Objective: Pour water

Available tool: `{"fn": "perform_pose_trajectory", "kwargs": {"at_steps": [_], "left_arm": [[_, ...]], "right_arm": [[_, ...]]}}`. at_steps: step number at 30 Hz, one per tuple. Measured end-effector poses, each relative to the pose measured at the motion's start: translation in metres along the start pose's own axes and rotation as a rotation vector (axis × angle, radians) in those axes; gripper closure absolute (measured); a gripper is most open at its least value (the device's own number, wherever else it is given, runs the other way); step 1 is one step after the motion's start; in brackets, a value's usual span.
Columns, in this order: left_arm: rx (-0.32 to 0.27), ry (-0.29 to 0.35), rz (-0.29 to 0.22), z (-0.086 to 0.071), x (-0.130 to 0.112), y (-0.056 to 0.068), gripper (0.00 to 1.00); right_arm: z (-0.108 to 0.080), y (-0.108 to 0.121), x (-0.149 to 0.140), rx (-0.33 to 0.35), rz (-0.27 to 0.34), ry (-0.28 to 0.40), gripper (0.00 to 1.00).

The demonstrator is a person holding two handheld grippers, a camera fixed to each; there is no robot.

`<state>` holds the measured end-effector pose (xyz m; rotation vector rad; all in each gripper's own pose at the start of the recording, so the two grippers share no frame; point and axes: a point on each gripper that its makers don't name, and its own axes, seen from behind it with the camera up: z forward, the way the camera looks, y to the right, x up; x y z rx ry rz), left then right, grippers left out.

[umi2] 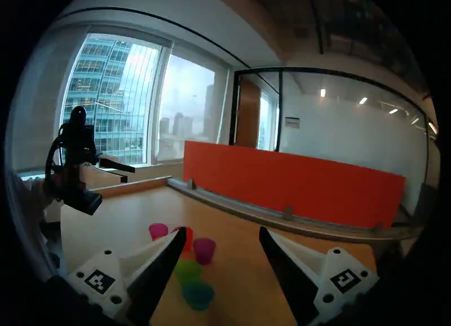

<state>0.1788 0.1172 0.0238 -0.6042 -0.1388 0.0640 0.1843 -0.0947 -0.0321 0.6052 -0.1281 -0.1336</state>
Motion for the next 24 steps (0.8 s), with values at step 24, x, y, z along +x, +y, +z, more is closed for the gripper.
{"fn": "perform_pose_trajectory", "kwargs": {"at_steps": [24], "left_arm": [[-0.138, -0.146, 0.036, 0.030, -0.067, 0.030, 0.01]], "right_arm": [[0.007, -0.021, -0.075, 0.090, 0.009, -0.180, 0.00]]}}
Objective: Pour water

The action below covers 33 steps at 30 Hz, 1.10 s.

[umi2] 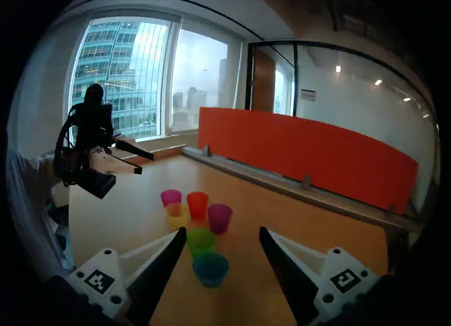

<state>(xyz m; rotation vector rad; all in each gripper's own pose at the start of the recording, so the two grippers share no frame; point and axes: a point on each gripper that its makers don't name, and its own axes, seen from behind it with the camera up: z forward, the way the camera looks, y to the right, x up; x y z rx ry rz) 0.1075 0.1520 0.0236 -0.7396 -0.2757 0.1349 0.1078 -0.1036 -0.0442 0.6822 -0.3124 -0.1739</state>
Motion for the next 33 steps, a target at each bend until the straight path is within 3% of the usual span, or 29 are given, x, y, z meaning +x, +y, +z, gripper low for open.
{"fn": "perform_pose_trajectory", "kwargs": {"at_steps": [33], "left_arm": [[-0.161, -0.202, 0.073, 0.071, -0.082, 0.048, 0.01]], "right_arm": [[0.026, -0.008, -0.069, 0.037, 0.002, -0.130, 0.00]]}}
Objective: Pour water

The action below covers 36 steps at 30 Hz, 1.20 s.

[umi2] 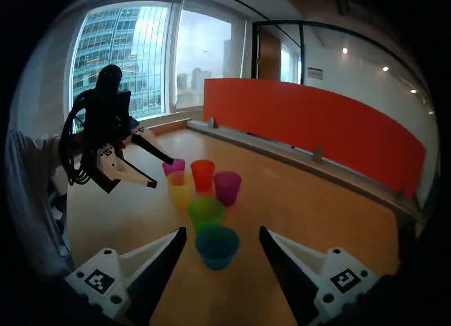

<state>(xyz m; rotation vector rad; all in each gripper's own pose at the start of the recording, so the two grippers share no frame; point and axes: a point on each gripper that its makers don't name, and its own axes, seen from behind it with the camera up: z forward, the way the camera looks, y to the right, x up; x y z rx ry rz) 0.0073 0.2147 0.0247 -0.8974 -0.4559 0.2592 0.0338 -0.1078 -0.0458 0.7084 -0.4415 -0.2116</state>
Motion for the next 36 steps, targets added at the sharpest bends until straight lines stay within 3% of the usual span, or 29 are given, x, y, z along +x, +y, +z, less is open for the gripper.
{"fn": "perform_pose_trajectory", "kwargs": {"at_steps": [18, 36], "left_arm": [[-0.046, -0.082, 0.055, 0.038, -0.018, 0.008, 0.01], [-0.071, -0.132, 0.056, 0.076, -0.025, 0.013, 0.01]], "right_arm": [[0.012, -0.004, -0.011, 0.019, -0.008, -0.027, 0.00], [0.018, 0.001, -0.019, 0.020, -0.007, -0.044, 0.00]]}}
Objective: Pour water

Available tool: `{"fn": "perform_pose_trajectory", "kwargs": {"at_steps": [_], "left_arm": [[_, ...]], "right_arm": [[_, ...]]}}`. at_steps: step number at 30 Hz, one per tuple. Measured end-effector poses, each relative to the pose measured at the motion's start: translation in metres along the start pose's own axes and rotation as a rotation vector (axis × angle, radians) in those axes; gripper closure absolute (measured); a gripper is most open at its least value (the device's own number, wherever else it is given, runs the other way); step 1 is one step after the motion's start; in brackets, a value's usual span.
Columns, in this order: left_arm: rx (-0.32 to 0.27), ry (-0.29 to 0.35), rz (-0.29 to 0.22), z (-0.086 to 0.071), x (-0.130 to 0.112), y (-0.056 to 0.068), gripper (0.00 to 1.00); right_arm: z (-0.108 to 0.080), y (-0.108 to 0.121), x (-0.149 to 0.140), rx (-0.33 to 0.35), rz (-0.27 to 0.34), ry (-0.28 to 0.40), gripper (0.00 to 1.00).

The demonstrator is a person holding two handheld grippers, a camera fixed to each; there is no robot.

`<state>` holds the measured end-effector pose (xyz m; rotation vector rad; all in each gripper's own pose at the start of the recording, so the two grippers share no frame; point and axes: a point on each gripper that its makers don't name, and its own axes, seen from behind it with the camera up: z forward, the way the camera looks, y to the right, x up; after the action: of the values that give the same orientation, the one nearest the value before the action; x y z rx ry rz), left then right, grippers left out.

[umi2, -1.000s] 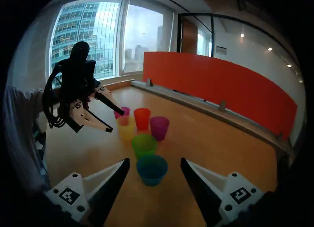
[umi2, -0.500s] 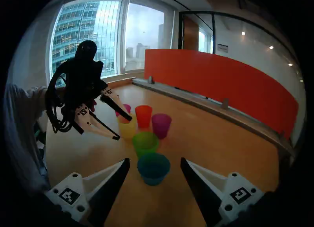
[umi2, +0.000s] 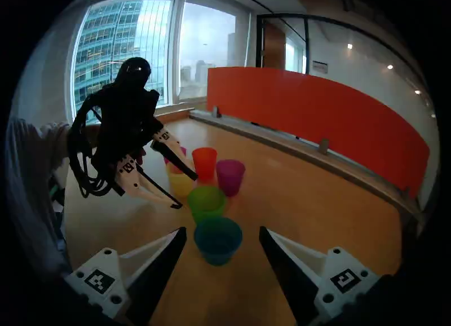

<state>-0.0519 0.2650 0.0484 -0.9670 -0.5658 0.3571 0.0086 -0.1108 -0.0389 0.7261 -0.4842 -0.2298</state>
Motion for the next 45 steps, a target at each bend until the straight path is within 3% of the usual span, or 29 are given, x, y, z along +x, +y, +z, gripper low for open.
{"fn": "perform_pose_trajectory", "kwargs": {"at_steps": [21, 36, 45], "left_arm": [[-0.013, -0.022, -0.002, 0.035, 0.001, 0.005, 0.01], [0.004, -0.018, -0.012, 0.043, 0.004, 0.004, 0.01], [0.025, -0.024, 0.012, 0.045, 0.002, 0.003, 0.13]], "right_arm": [[0.003, 0.005, -0.002, -0.005, 0.003, -0.004, 0.00], [0.002, 0.007, -0.003, -0.011, 0.004, -0.004, 0.00], [0.001, 0.008, -0.003, -0.014, 0.004, -0.001, 0.00]]}}
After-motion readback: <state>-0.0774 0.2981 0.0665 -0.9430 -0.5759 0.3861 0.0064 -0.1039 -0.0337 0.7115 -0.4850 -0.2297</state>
